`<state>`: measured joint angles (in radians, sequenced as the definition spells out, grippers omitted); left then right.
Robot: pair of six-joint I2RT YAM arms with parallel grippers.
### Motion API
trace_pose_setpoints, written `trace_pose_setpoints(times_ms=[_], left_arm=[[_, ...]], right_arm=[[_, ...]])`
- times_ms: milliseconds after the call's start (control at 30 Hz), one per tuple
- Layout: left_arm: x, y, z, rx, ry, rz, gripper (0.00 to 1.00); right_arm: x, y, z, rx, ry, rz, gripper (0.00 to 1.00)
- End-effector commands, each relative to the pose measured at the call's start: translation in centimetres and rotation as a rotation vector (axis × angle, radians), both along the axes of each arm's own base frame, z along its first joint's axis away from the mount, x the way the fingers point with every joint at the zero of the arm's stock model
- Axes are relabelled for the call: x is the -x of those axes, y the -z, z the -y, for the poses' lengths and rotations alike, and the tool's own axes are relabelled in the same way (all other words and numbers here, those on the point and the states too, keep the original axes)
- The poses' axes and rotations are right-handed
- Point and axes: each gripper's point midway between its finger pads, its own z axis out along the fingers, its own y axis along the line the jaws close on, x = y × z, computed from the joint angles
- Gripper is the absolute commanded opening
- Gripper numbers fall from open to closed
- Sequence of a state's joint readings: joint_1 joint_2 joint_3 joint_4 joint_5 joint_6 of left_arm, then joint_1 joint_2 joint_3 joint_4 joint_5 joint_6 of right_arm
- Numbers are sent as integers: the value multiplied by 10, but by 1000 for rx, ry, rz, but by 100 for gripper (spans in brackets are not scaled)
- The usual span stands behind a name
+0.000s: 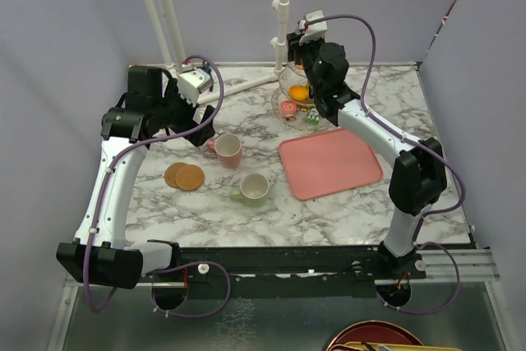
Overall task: Serve the afternoon tea
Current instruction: Place the desert on the desert table, then place the clamp on the tray.
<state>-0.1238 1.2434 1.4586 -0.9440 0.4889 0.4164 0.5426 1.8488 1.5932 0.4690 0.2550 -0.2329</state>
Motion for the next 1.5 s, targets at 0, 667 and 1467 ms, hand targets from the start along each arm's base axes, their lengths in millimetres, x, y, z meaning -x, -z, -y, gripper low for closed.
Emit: trace_pose_setpoints(times_ms=[0, 667, 1467], left_arm=[[3, -11, -3, -6, -1, 35, 99], [9, -10, -5, -19, 4, 35, 99], [16, -12, -4, -16, 21, 56, 99]], right_arm=[[38, -54, -1, -85, -118, 80, 48], [209, 104, 54, -339, -56, -872, 46], [210, 282, 100, -586, 358, -1282, 57]])
